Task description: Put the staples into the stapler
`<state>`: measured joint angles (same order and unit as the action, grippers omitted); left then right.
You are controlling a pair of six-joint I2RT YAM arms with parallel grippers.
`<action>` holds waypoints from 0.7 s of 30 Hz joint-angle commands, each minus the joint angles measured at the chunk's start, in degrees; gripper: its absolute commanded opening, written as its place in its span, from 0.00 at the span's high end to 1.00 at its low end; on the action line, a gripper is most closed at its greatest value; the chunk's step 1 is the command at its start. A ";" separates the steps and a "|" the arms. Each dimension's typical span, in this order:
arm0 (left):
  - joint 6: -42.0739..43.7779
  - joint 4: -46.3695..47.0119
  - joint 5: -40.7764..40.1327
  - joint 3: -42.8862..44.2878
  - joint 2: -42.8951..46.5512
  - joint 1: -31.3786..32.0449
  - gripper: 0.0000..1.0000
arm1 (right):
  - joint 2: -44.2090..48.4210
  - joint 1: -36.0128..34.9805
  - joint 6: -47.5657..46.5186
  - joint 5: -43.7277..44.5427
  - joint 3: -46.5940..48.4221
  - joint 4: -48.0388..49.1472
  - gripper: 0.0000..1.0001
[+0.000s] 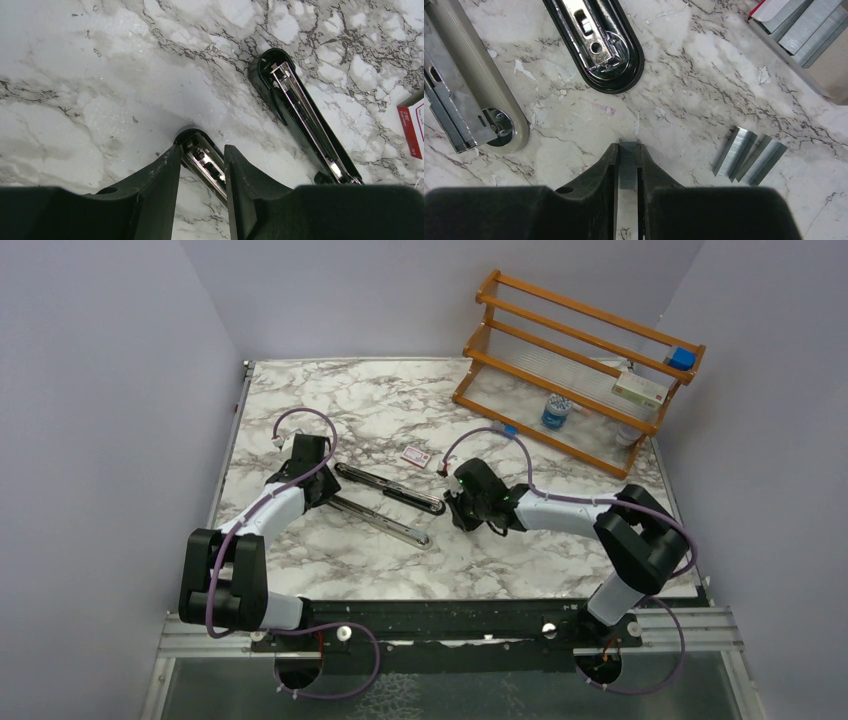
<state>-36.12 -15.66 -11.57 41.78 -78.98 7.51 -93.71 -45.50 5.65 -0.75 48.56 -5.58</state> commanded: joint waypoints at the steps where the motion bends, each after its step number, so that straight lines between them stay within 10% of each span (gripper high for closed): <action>1: 0.60 0.41 0.39 1.29 -0.52 -0.47 0.60 | -1.56 -1.15 -0.79 1.66 -0.80 3.09 0.81; 8: 0.51 0.62 0.74 1.13 -0.19 -0.47 0.60 | 0.77 -1.17 6.11 4.43 -6.85 6.22 0.61; 21: 0.69 1.37 1.46 1.13 0.08 -0.48 0.59 | 6.45 -2.15 10.87 6.55 -16.91 13.44 0.59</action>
<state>-35.99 -15.51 -11.31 41.78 -78.98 7.49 -86.39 -46.87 14.72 3.73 33.91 10.13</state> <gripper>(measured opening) 0.406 0.404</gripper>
